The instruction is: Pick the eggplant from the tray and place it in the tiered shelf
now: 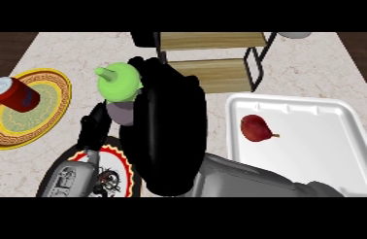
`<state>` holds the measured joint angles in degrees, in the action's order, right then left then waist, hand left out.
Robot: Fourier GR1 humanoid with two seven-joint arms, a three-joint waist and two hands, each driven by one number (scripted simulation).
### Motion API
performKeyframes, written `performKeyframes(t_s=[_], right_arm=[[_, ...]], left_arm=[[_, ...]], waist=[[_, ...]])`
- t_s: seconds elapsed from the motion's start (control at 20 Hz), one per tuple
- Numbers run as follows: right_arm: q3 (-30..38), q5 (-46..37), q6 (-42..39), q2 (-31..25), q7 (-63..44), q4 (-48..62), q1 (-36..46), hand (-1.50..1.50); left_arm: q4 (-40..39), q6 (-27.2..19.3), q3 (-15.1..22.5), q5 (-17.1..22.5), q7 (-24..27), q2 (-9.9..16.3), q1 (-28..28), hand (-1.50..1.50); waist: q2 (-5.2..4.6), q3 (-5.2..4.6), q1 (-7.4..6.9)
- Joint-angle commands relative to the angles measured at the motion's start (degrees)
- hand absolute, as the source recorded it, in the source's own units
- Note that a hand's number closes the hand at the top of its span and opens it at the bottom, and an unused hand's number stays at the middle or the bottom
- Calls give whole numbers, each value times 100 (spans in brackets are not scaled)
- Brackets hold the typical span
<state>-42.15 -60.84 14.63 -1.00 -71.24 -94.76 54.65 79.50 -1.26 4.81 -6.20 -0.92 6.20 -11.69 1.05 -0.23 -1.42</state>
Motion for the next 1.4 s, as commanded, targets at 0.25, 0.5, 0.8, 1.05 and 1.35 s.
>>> performKeyframes(t_s=[0.25,0.5,0.8,1.05,1.35], right_arm=[[931,-209,-698,95,-1399,584,1453,150],[1344,-434,-1013,95,-1398,791,1758,150],[2096,-608,-1050,96,-961,1772,2588,150],[2068,-657,-1193,96,-860,1937,2744,150],[2467,-1016,-924,96,-132,2847,2823,150]], left_arm=[[-46,29,-16,-13,-23,10,-111,0],[153,100,-56,74,-18,62,110,0],[310,154,-91,83,-6,154,264,0],[103,40,-146,-1,264,106,307,0],[430,76,12,0,-34,-18,334,0]], waist=[[-24,1,11],[-14,10,59],[-79,11,-13],[-90,13,51],[-107,16,30]])
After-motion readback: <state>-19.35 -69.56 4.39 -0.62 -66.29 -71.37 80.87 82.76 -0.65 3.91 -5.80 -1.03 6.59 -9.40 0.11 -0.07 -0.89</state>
